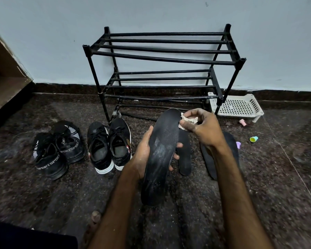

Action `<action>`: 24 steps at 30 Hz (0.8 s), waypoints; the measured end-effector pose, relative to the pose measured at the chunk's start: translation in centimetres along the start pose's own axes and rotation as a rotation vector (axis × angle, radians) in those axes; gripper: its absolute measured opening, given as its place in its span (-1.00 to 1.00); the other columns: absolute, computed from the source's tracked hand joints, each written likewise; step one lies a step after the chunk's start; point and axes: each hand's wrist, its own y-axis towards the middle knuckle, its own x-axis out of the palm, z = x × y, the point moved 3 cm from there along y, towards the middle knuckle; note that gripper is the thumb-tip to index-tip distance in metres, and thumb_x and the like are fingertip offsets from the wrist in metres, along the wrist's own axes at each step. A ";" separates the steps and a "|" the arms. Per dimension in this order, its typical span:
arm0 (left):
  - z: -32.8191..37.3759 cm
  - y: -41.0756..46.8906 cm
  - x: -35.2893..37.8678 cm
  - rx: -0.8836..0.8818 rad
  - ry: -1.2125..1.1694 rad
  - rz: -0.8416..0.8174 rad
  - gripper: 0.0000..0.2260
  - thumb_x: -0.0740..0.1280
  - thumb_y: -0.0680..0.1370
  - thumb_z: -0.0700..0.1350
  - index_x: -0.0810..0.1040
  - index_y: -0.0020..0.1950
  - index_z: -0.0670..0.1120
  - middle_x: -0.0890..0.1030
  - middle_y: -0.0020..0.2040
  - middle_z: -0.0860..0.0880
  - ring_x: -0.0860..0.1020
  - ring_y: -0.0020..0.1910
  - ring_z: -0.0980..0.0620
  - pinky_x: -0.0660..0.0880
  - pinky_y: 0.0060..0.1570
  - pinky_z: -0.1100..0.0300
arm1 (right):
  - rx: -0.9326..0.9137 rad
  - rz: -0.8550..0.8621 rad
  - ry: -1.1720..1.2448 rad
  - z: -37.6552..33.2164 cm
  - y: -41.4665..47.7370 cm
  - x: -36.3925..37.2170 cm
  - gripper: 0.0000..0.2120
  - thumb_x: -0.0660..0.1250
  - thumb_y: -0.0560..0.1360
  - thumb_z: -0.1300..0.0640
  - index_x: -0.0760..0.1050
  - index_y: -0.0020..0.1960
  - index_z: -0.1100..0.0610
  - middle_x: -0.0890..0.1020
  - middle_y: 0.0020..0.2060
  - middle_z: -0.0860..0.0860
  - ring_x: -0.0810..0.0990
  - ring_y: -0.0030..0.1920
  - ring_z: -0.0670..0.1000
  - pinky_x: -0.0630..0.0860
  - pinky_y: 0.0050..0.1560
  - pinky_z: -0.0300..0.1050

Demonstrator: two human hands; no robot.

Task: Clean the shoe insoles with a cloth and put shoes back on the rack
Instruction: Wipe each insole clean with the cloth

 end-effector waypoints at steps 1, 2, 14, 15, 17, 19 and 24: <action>0.1 -0.1 0.1 0.006 0.003 -0.007 -0.23 -0.07 0.59 0.35 0.66 0.12 -0.24 0.62 0.09 -0.29 0.62 -0.25 -0.17 0.56 -0.38 0.06 | -0.002 0.041 0.013 -0.1 0.0 -0.1 -0.80 0.57 0.28 0.04 0.61 -0.15 -0.03 0.66 -0.22 -0.02 0.57 -0.25 0.10 0.63 -0.13 0.15; 0.0 -0.1 0.1 0.009 0.007 -0.023 -0.22 -0.09 0.59 0.36 0.66 0.13 -0.23 0.63 0.10 -0.29 0.63 -0.23 -0.17 0.57 -0.36 0.05 | -0.013 0.093 0.006 -0.3 0.0 -0.2 -0.84 0.56 0.31 0.11 0.61 -0.16 0.01 0.63 -0.29 -0.03 0.52 -0.32 0.03 0.59 -0.25 0.04; 0.2 0.7 -0.3 0.102 0.015 0.157 -0.30 0.00 0.57 0.36 0.70 0.04 -0.16 0.68 -0.11 -0.23 0.65 -0.27 -0.12 0.60 -0.26 0.05 | -0.218 -0.100 -0.483 -2.7 -0.9 2.0 -0.85 0.51 0.43 0.22 0.67 -0.02 0.08 0.55 -0.03 -0.06 0.53 -0.06 -0.11 0.44 -0.07 -0.42; 0.2 0.7 0.0 0.120 0.014 0.168 -0.32 -0.02 0.58 0.34 0.67 0.08 -0.15 0.69 -0.11 -0.19 0.65 -0.26 -0.10 0.60 -0.27 0.05 | -0.221 -0.180 -0.513 -2.6 -1.0 2.4 -0.86 0.52 0.41 0.23 0.68 -0.04 0.09 0.57 -0.07 -0.05 0.55 -0.10 -0.10 0.46 -0.06 -0.34; 0.3 0.6 0.3 0.152 0.026 0.192 -0.39 -0.06 0.62 0.29 0.59 0.15 -0.13 0.70 -0.12 -0.13 0.67 -0.25 -0.06 0.60 -0.29 0.06 | -0.183 -0.308 -0.531 -2.4 -1.5 2.9 -0.90 0.53 0.41 0.22 0.68 -0.09 0.09 0.59 -0.15 -0.05 0.53 -0.21 -0.16 0.44 -0.17 -0.36; 0.3 0.7 0.4 0.154 0.052 0.208 -0.40 -0.07 0.63 0.27 0.57 0.15 -0.13 0.71 -0.15 -0.11 0.67 -0.27 -0.03 0.61 -0.32 0.07 | -0.161 -0.247 -0.554 -2.3 -1.4 2.8 -0.93 0.51 0.42 0.20 0.65 -0.15 0.06 0.60 -0.16 -0.04 0.51 -0.27 -0.17 0.41 -0.25 -0.40; 0.1 0.8 1.6 0.120 0.046 0.180 -0.39 -0.08 0.62 0.28 0.54 0.21 -0.13 0.71 -0.13 -0.11 0.69 -0.23 -0.01 0.62 -0.29 0.15 | -0.270 0.011 -0.401 -3.6 -1.6 3.5 -0.91 0.52 0.42 0.17 0.66 -0.10 0.07 0.58 -0.10 -0.05 0.56 -0.13 -0.11 0.49 -0.05 -0.31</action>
